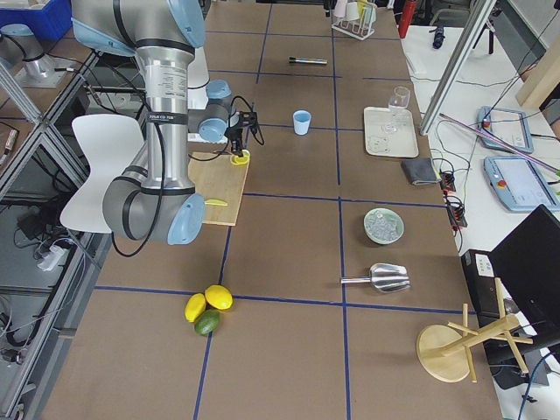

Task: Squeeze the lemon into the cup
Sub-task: 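Lift the lemon slice and carry it over the blue cup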

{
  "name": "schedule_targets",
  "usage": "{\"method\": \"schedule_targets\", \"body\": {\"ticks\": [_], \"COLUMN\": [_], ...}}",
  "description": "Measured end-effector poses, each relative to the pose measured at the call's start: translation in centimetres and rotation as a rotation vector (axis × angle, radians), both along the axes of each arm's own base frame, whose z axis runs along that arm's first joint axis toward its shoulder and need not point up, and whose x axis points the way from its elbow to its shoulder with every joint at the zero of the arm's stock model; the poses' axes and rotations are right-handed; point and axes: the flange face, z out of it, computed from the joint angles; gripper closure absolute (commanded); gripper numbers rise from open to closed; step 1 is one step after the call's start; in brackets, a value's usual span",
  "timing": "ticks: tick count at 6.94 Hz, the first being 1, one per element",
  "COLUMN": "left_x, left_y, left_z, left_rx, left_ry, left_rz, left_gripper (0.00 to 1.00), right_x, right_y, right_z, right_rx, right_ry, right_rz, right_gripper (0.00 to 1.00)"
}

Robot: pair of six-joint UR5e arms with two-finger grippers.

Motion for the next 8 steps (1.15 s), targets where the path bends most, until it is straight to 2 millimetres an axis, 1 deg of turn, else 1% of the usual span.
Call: {"method": "schedule_targets", "body": {"ticks": [2,5,7,8], "left_x": [0.0,0.0,0.0,0.0], "left_y": [0.0,0.0,0.0,0.0], "left_z": [-0.1,-0.3,-0.3,-0.4], "left_rx": [0.002,0.005,0.006,0.008], "left_ry": [0.001,0.001,0.002,0.002], "left_rz": [0.0,0.0,0.0,0.0], "left_gripper": [0.0,0.0,0.0,0.0], "right_x": [0.9,1.8,2.5,2.4], "right_y": [-1.0,-3.3,-6.2,-8.7], "right_z": [-0.8,-2.5,-4.3,-6.5], "right_rx": [-0.011,-0.044,-0.064,-0.085], "right_ry": [-0.019,-0.06,-0.088,-0.091], "right_rz": [0.012,0.029,0.061,0.082], "right_gripper": [0.58,0.58,0.58,0.58]}}
